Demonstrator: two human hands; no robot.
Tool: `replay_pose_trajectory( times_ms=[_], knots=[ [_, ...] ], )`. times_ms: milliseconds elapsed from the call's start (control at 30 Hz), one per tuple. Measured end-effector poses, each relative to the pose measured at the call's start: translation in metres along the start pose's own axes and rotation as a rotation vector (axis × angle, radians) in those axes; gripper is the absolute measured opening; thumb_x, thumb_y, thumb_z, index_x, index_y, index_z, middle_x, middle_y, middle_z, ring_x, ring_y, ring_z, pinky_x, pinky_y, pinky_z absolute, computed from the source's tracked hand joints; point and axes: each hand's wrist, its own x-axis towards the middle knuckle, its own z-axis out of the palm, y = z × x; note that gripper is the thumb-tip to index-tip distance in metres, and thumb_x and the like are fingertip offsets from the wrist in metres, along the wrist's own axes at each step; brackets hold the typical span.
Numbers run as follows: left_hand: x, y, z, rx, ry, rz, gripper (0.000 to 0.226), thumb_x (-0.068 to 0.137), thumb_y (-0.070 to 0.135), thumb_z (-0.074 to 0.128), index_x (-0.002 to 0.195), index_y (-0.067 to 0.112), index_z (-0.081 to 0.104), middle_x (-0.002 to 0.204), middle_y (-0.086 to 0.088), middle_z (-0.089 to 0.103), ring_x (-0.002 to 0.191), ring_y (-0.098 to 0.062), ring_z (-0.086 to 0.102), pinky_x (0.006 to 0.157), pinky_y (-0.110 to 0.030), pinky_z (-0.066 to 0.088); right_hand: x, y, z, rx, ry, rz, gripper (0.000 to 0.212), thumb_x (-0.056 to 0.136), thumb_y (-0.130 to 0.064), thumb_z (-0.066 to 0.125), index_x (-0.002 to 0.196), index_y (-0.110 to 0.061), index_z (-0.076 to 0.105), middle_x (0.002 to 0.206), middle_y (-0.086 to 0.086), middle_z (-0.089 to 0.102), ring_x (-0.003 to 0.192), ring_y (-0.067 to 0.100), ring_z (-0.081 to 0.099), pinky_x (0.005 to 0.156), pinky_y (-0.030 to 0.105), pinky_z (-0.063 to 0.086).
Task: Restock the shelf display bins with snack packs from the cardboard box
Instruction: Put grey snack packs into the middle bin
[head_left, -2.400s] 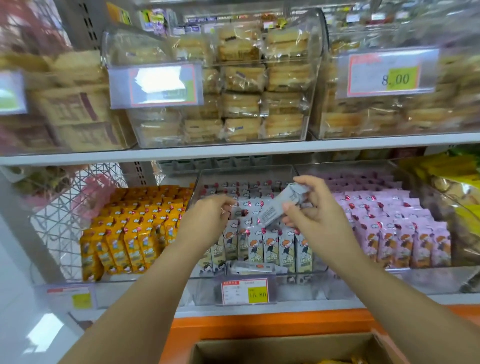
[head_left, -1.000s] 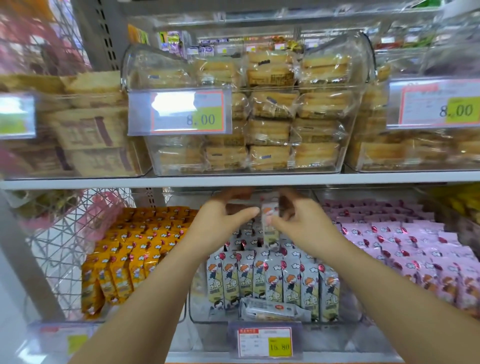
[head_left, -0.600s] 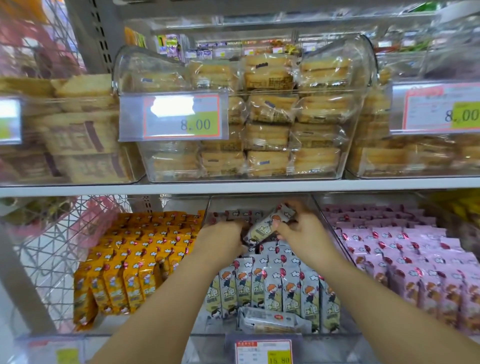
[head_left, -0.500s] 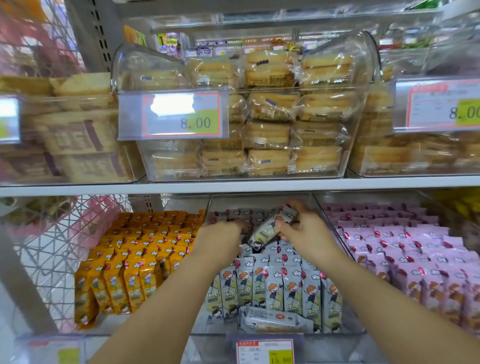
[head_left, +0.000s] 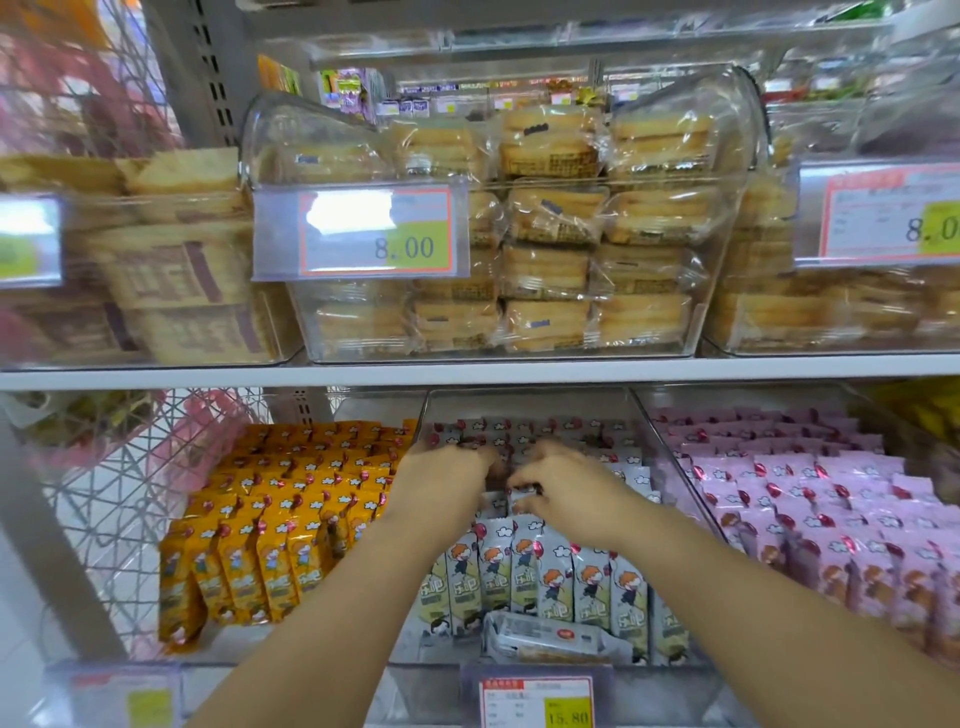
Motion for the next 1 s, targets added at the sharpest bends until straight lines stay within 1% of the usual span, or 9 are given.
replay_pose_trajectory(
  times_ms=[133,267,333,400,467,600,733,867,1000],
  knots=[
    [-0.009,0.0,-0.008,-0.087,0.02,0.031,0.031,0.093,0.025,0.058,0.124,0.027,0.052,0.115,0.006,0.065,0.109,-0.017,0.06,0.103,-0.034,0.036,-0.014,0.0,-0.009,-0.014,0.054,0.005,0.041,0.1,-0.037,0.041,0.14,-0.032,0.043,0.138,0.002,0.044,0.128,0.023,0.04,0.108,0.041,0.031],
    [-0.031,0.006,-0.017,-0.308,0.023,0.077,0.02,0.092,0.022,0.058,0.111,0.025,0.06,0.104,0.008,0.059,0.098,-0.015,0.06,0.086,-0.032,0.05,-0.047,-0.008,-0.024,0.195,0.109,-0.04,0.015,0.091,-0.025,0.06,0.104,-0.027,0.067,0.088,-0.015,0.06,0.078,-0.004,0.054,0.073,0.013,0.045],
    [-0.042,0.01,-0.014,-0.417,-0.151,0.072,0.013,0.089,0.023,0.063,0.103,0.025,0.062,0.089,0.012,0.059,0.088,-0.01,0.058,0.083,-0.031,0.05,-0.064,-0.007,-0.022,0.132,-0.1,-0.013,0.005,0.088,-0.022,0.063,0.087,-0.025,0.066,0.074,-0.017,0.061,0.066,-0.006,0.053,0.06,0.009,0.039],
    [-0.049,0.013,-0.009,-0.489,-0.389,0.071,0.02,0.088,0.023,0.066,0.108,0.023,0.062,0.097,0.008,0.064,0.09,-0.01,0.059,0.083,-0.028,0.048,-0.075,-0.003,-0.013,0.034,-0.271,0.026,0.01,0.087,-0.016,0.061,0.088,-0.011,0.07,0.086,-0.004,0.071,0.073,0.007,0.062,0.06,0.014,0.042],
    [-0.051,0.016,-0.002,-0.5,-0.551,0.076,0.035,0.088,0.025,0.067,0.122,0.02,0.058,0.116,0.002,0.063,0.103,-0.016,0.059,0.088,-0.03,0.047,-0.082,0.003,-0.003,0.012,-0.333,0.08,0.018,0.087,-0.017,0.061,0.093,-0.004,0.071,0.099,0.009,0.071,0.087,0.022,0.065,0.068,0.021,0.046],
    [-0.053,0.02,0.014,-0.441,-0.634,0.109,0.045,0.09,0.024,0.064,0.133,0.017,0.052,0.132,-0.002,0.055,0.118,-0.021,0.053,0.097,-0.034,0.045,-0.088,0.011,0.008,0.118,-0.351,0.123,0.017,0.089,-0.022,0.061,0.09,-0.01,0.073,0.093,0.004,0.073,0.081,0.013,0.066,0.075,0.026,0.053],
    [-0.057,0.018,0.01,-0.489,-0.576,0.125,0.031,0.088,0.024,0.067,0.118,0.022,0.061,0.121,0.004,0.06,0.105,-0.014,0.055,0.085,-0.028,0.046,-0.092,0.008,-0.001,0.29,-0.318,0.106,0.012,0.088,-0.019,0.064,0.094,-0.013,0.072,0.071,-0.013,0.062,0.051,-0.009,0.053,0.058,0.013,0.046],
    [-0.065,0.004,-0.027,-0.734,-0.382,0.095,0.022,0.085,0.017,0.07,0.101,0.029,0.062,0.099,0.015,0.06,0.082,-0.001,0.058,0.067,-0.013,0.047,-0.091,0.006,-0.013,0.512,-0.3,0.072,0.016,0.089,-0.022,0.065,0.102,-0.014,0.07,0.076,-0.007,0.065,0.064,0.005,0.063,0.065,0.024,0.054],
    [-0.082,-0.006,-0.054,-1.125,-0.24,0.006,0.018,0.086,0.016,0.069,0.102,0.022,0.064,0.073,0.016,0.066,0.061,-0.003,0.064,0.058,-0.018,0.053,-0.086,-0.013,-0.013,0.78,-0.263,0.071,0.012,0.083,-0.016,0.071,0.094,-0.016,0.067,0.071,-0.004,0.066,0.065,0.009,0.066,0.072,0.025,0.058]
  ],
)
